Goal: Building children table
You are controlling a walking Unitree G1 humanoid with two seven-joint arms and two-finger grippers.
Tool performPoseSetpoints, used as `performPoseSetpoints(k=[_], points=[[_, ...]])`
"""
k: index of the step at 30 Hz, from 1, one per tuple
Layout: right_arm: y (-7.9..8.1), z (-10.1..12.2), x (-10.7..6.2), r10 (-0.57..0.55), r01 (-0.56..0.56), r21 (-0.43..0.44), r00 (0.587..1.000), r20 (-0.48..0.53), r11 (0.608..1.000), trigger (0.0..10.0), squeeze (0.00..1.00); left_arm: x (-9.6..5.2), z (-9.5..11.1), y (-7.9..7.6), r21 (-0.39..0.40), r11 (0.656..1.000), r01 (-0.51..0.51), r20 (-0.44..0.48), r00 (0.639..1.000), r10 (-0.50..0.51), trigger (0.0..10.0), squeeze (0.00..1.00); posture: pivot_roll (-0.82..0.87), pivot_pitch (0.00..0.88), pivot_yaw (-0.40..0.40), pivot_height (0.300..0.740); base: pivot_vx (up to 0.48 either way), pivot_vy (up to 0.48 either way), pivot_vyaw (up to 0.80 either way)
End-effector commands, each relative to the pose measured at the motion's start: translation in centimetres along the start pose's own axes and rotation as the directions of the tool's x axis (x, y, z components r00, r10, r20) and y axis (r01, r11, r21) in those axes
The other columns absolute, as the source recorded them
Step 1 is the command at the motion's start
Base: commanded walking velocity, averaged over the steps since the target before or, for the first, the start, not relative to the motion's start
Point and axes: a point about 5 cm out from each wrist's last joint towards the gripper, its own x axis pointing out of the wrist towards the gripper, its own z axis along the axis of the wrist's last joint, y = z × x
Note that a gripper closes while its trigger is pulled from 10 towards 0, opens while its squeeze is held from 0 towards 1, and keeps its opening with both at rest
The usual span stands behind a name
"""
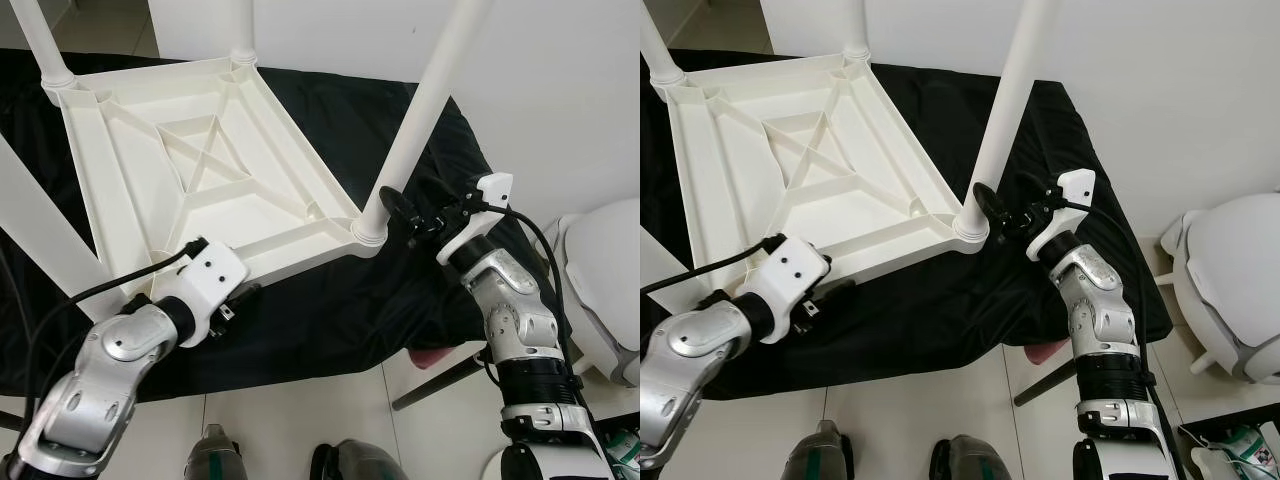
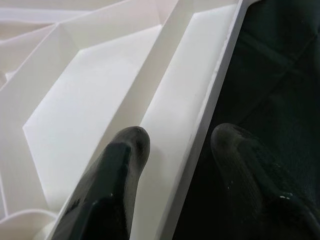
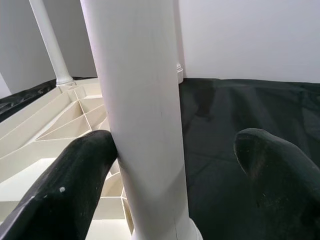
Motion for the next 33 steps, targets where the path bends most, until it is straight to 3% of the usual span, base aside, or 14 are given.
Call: performPoseSetpoints(k=[1,6,9,15,17,21,33], points=[[-0.2,-0.1,0.0,0.003,-0.003,-0.016,1.000,-0.014,1.000,10.0,0.00,-0.3,0.0,0.0,-0.003,1.000,-0.004,-0.007,1.000,0.004,10.0,0.00,0.03,0.049,-0.100,0.740,0.000,0.000,0.00],[0.2,-0.6,0.4,0.028,-0.028,-0.025,0.999,-0.026,0.999,10.0,0.00,-0.7,-0.3,0.1,-0.014,1.000,-0.014,-0.028,1.000,0.013,10.0,0.00,0.03,0.049,-0.100,0.740,0.000,0.000,0.00],[0.9,-0.9,1.8,0.072,-0.072,-0.012,0.997,-0.027,0.997,10.0,0.00,-0.9,-1.8,0.6,-0.017,0.998,-0.064,-0.109,0.992,0.062,10.0,0.00,0.04,0.055,-0.107,0.740,0.000,0.000,0.00],[1.1,-0.7,2.5,0.089,-0.089,-0.014,0.996,-0.015,0.996,10.0,0.00,-1.2,-2.1,1.0,-0.014,0.997,-0.082,-0.133,0.988,0.079,10.0,0.00,0.04,0.056,-0.114,0.740,0.000,0.000,0.00],[1.1,-0.6,3.1,0.097,-0.097,-0.020,0.995,-0.010,0.995,10.0,0.00,-1.5,-2.4,2.0,-0.018,0.990,-0.137,-0.160,0.978,0.133,10.0,0.00,0.04,0.054,-0.117,0.740,0.000,0.000,0.00],[1.2,-0.6,3.5,0.099,-0.099,-0.024,0.995,-0.013,0.995,10.0,0.00,-1.6,-2.5,2.5,-0.013,0.988,-0.157,-0.172,0.973,0.152,10.0,0.00,0.04,0.054,-0.117,0.740,0.000,0.000,0.00],[1.5,-2.9,4.4,0.091,-0.099,-0.045,0.986,-0.141,0.994,10.0,0.00,-1.8,-2.7,3.2,0.013,0.987,-0.160,-0.199,0.967,0.159,10.0,0.00,0.04,0.052,-0.115,0.740,0.000,0.000,0.00]])
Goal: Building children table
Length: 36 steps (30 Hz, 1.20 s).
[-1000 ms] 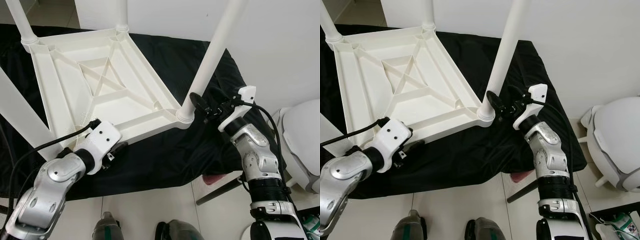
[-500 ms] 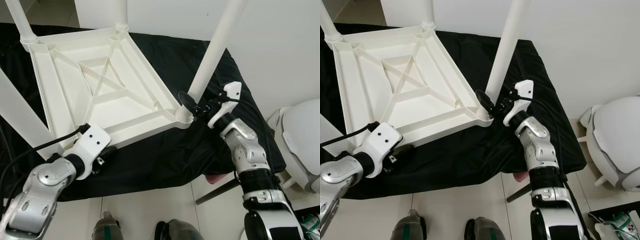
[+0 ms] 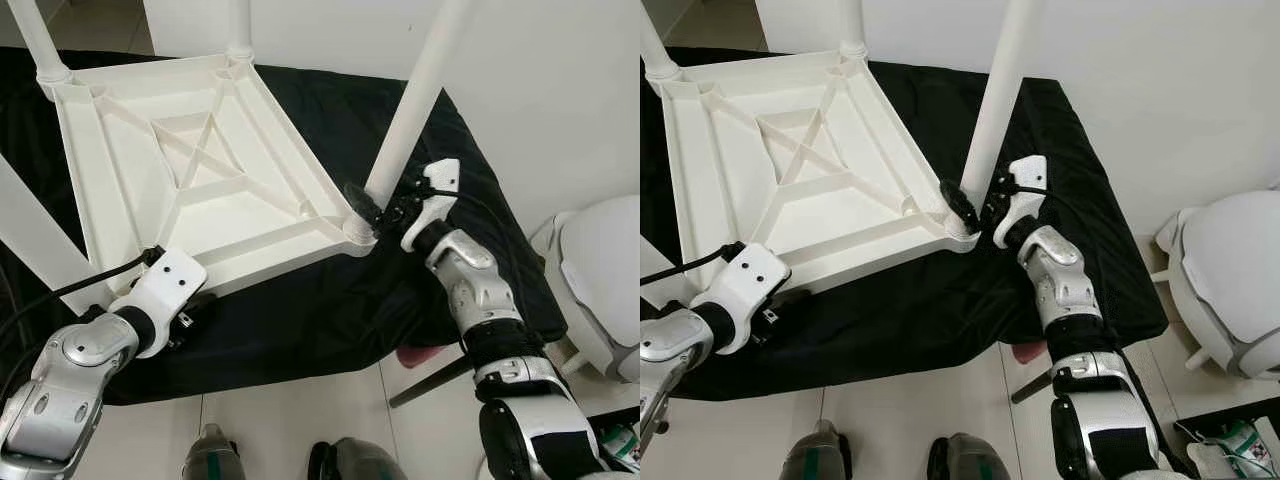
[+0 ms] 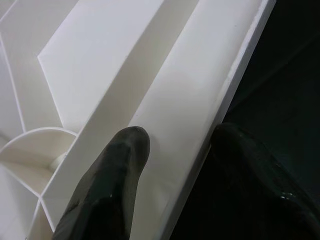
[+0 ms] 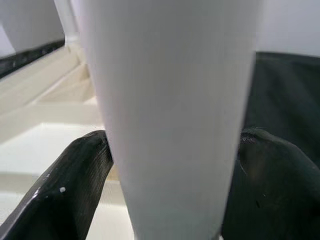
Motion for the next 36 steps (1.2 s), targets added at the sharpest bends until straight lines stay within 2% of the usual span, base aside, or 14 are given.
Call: performPoseSetpoints(k=[1,7,12,13,14,15,16,27,36], points=[[-0.1,-0.1,0.0,-0.004,0.004,-0.017,1.000,-0.012,1.000,10.0,0.00,-0.3,-0.2,1.2,0.011,0.997,-0.077,-0.024,0.997,0.077,10.0,0.00,0.04,0.052,-0.115,0.740,0.000,0.000,0.00],[0.2,-1.6,0.4,0.023,-0.025,-0.014,0.997,-0.078,1.000,10.0,0.00,-0.3,-0.1,1.7,0.023,0.996,-0.084,-0.029,0.996,0.085,10.0,0.00,0.05,0.045,-0.103,0.740,0.000,0.000,0.00],[0.4,-2.3,0.8,0.022,-0.023,-0.012,0.996,-0.089,1.000,10.0,0.00,-0.3,0.0,2.0,0.028,0.996,-0.086,-0.026,0.996,0.087,10.0,0.00,0.05,0.046,-0.095,0.740,0.000,0.000,0.00],[0.5,-2.5,1.0,0.025,-0.025,0.004,0.996,-0.091,1.000,6.8,0.00,-0.3,0.1,2.1,0.029,0.996,-0.086,-0.025,0.996,0.087,10.0,0.00,0.05,0.045,-0.093,0.740,0.000,0.000,0.00],[0.6,-2.7,1.2,0.024,-0.023,0.015,0.995,-0.098,1.000,4.1,0.00,-0.4,0.1,2.1,0.030,0.996,-0.086,-0.025,0.996,0.087,10.0,0.00,0.05,0.045,-0.093,0.740,0.000,0.000,0.00],[0.6,-2.7,1.2,0.024,-0.023,0.015,0.995,-0.098,1.000,4.1,0.00,-0.4,0.1,2.1,0.030,0.996,-0.086,-0.025,0.996,0.087,10.0,0.00,0.05,0.045,-0.093,0.740,0.000,0.000,0.00],[0.6,-2.9,1.4,0.019,-0.017,0.024,0.995,-0.100,1.000,0.0,0.00,-0.4,0.1,2.1,0.030,0.996,-0.086,-0.026,0.996,0.086,10.0,0.00,0.05,0.045,-0.093,0.740,0.000,0.000,0.00],[1.0,-2.7,1.4,0.033,-0.033,0.003,0.997,-0.076,0.999,0.0,0.00,-0.2,-0.2,2.2,0.037,0.995,-0.092,-0.033,0.995,0.093,10.0,0.00,0.05,0.045,-0.105,0.740,0.000,0.000,0.00],[2.4,-2.7,1.0,0.112,-0.112,0.005,0.993,-0.032,0.994,0.0,0.00,0.3,-0.5,3.1,0.021,0.993,-0.112,-0.046,0.993,0.113,10.0,0.00,0.04,0.048,-0.102,0.740,0.000,0.000,0.00]])
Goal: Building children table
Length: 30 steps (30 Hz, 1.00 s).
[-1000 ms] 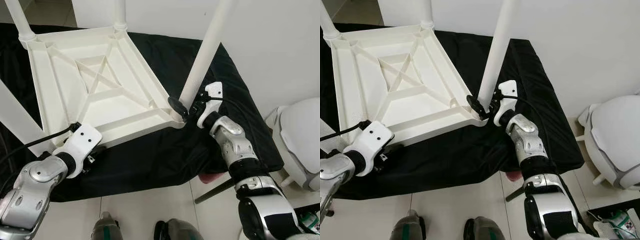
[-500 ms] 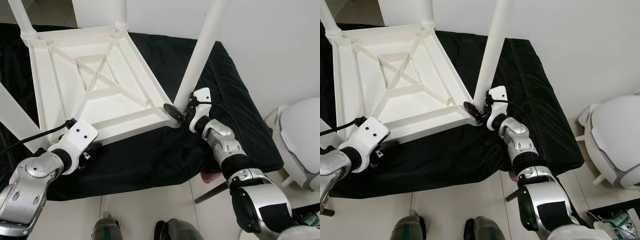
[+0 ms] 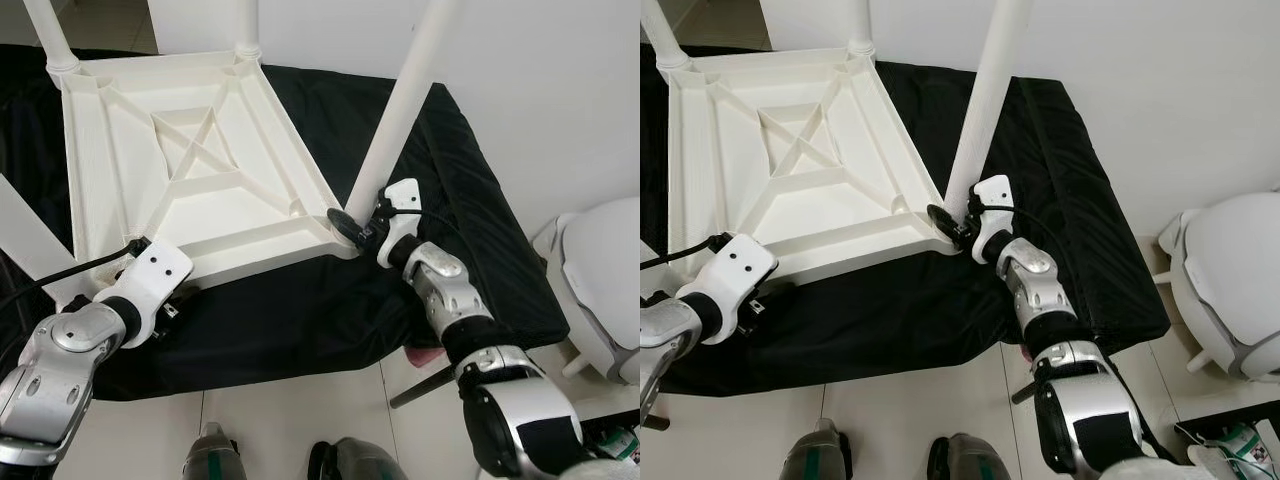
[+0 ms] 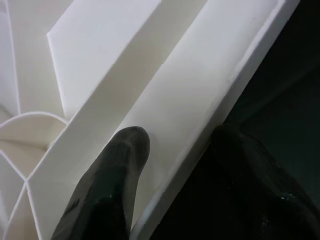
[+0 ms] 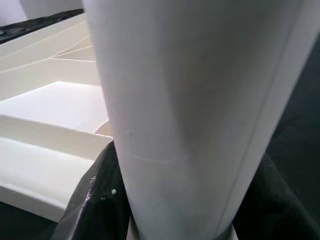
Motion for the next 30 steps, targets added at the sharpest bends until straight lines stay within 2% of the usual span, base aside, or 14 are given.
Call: performPoseSetpoints(k=[1,4,10,19,23,25,30], points=[[0.9,0.1,-0.1,0.062,-0.063,0.015,0.998,0.033,0.998,0.0,0.00,0.0,0.1,1.3,0.012,0.997,-0.073,0.001,0.997,0.073,10.0,0.00,0.04,0.050,-0.099,0.740,0.000,0.000,0.00],[0.9,0.1,-0.1,0.062,-0.063,0.015,0.998,0.033,0.998,0.0,0.00,0.0,0.1,1.3,0.012,0.997,-0.073,0.001,0.997,0.073,10.0,0.00,0.04,0.050,-0.099,0.740,0.000,0.000,0.00],[2.1,-0.4,-2.1,0.071,-0.072,0.014,0.996,0.058,0.997,0.0,0.00,0.2,-0.3,1.7,0.024,0.997,-0.069,-0.014,0.997,0.069,10.0,0.00,0.03,0.053,-0.089,0.740,0.000,0.000,0.00],[2.8,-0.1,-3.2,0.067,-0.068,0.023,0.995,0.075,0.997,0.0,0.00,0.3,-0.3,2.0,0.023,0.997,-0.074,-0.013,0.997,0.075,10.0,0.00,0.02,0.053,-0.091,0.740,0.000,0.000,0.00],[2.9,0.1,-3.6,0.059,-0.061,0.022,0.995,0.076,0.998,0.0,0.00,0.4,-0.2,2.1,0.024,0.997,-0.075,-0.011,0.997,0.075,10.0,0.00,0.02,0.054,-0.090,0.740,0.000,0.000,0.00],[2.7,0.8,-4.6,0.012,-0.014,0.022,0.997,0.082,1.000,0.0,0.00,0.5,-0.2,2.3,0.027,0.997,-0.077,-0.006,0.997,0.077,10.0,0.00,0.02,0.054,-0.092,0.740,0.000,0.000,0.00],[2.8,0.8,-4.8,0.004,-0.006,0.024,0.997,0.081,1.000,0.0,0.00,0.6,0.0,2.3,0.021,0.997,-0.076,0.002,0.997,0.076,10.0,0.00,0.02,0.053,-0.091,0.740,0.000,0.000,0.00]])
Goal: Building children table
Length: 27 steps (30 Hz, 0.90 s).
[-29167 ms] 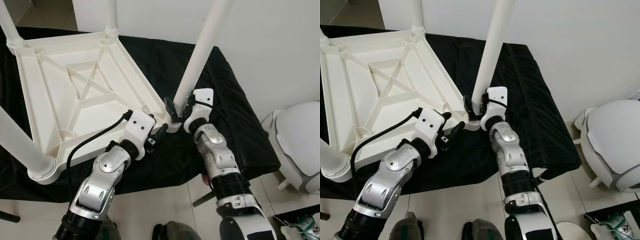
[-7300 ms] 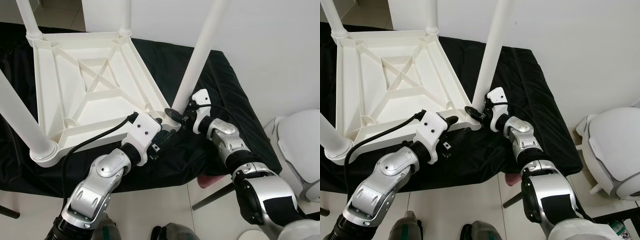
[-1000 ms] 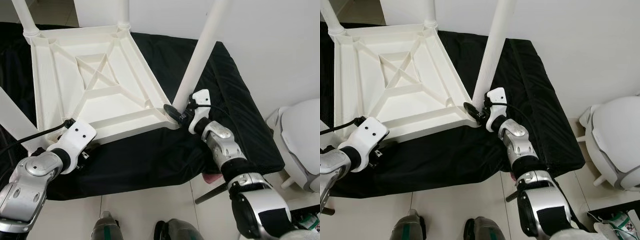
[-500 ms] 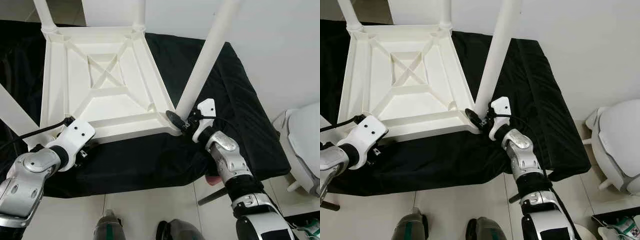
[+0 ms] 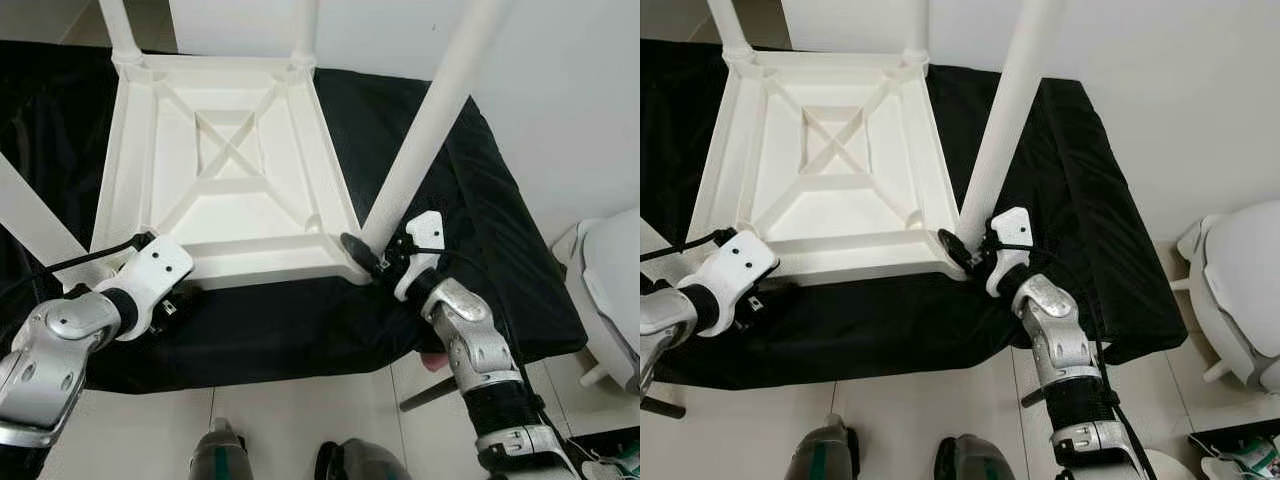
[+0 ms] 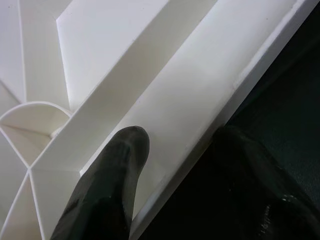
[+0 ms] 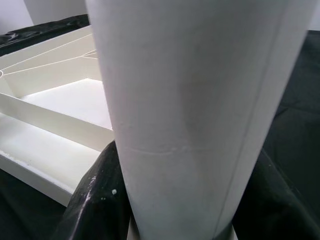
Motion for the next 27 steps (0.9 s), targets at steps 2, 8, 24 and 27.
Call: performPoseSetpoints(k=[2,8,24,27], points=[[0.8,0.7,0.1,0.040,-0.043,0.041,0.998,0.055,0.998,0.0,0.00,0.2,-0.2,1.5,-0.038,0.992,-0.117,-0.014,0.993,0.117,10.0,0.00,0.02,0.053,-0.091,0.740,0.000,0.000,0.00],[-0.3,0.8,0.9,-0.070,0.069,0.027,0.997,0.043,0.997,10.0,0.00,0.8,0.5,1.3,-0.046,0.993,-0.108,0.022,0.994,0.109,10.0,0.00,0.01,0.054,-0.090,0.740,0.000,0.000,0.00],[-1.7,1.1,1.6,-0.138,0.137,0.040,0.990,0.039,0.990,10.0,0.00,1.5,1.1,1.0,-0.049,0.994,-0.098,0.055,0.993,0.101,10.0,0.00,0.02,0.042,-0.093,0.740,0.000,0.000,0.00],[-2.3,1.2,2.0,-0.147,0.145,0.035,0.988,0.045,0.989,9.7,0.00,1.7,1.3,1.0,-0.047,0.994,-0.095,0.058,0.994,0.097,10.0,0.00,0.02,0.040,-0.093,0.740,0.000,0.000,0.00]])
